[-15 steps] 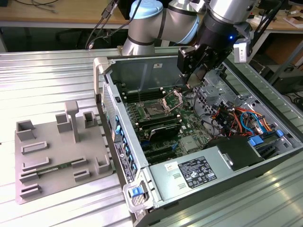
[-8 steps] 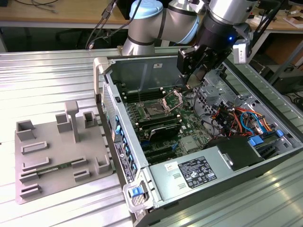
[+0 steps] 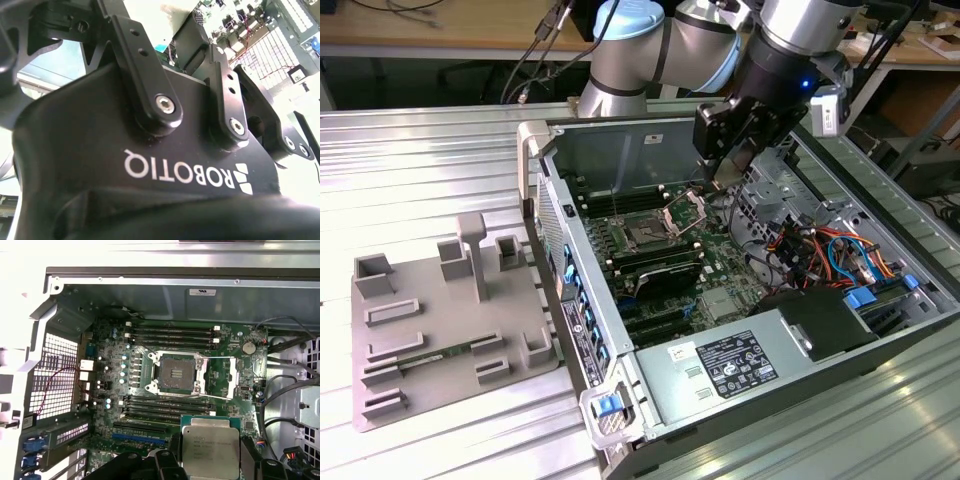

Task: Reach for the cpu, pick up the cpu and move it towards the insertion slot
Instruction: 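Pick up the cpu and move it towards the insertion slot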

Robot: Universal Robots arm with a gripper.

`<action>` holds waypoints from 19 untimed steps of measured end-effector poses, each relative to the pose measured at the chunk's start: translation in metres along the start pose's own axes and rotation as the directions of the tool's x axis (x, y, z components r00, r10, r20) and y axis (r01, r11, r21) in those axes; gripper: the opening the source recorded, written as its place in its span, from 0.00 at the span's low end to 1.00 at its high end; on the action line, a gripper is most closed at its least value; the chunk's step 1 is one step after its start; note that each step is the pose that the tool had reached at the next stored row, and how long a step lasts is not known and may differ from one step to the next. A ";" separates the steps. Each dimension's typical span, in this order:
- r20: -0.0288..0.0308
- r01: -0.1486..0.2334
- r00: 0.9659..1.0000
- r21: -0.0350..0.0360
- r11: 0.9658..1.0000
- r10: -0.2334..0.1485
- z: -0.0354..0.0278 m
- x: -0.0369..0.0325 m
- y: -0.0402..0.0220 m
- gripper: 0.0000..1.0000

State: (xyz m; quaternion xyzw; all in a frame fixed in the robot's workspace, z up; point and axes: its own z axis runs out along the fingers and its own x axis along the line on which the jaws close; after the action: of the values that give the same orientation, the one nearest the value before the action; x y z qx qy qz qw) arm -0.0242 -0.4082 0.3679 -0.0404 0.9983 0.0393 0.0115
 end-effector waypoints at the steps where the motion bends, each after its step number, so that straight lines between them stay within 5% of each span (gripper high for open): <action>1: 0.000 0.000 1.000 0.000 1.000 0.000 0.0004 0.0000 0.0000 0.55; 19: 0.000 0.000 1.000 0.000 1.000 0.000 0.0061 0.0001 0.0001 0.55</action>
State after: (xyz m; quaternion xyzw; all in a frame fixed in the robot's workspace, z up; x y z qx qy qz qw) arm -0.0242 -0.4076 0.3618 -0.0405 0.9983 0.0393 0.0115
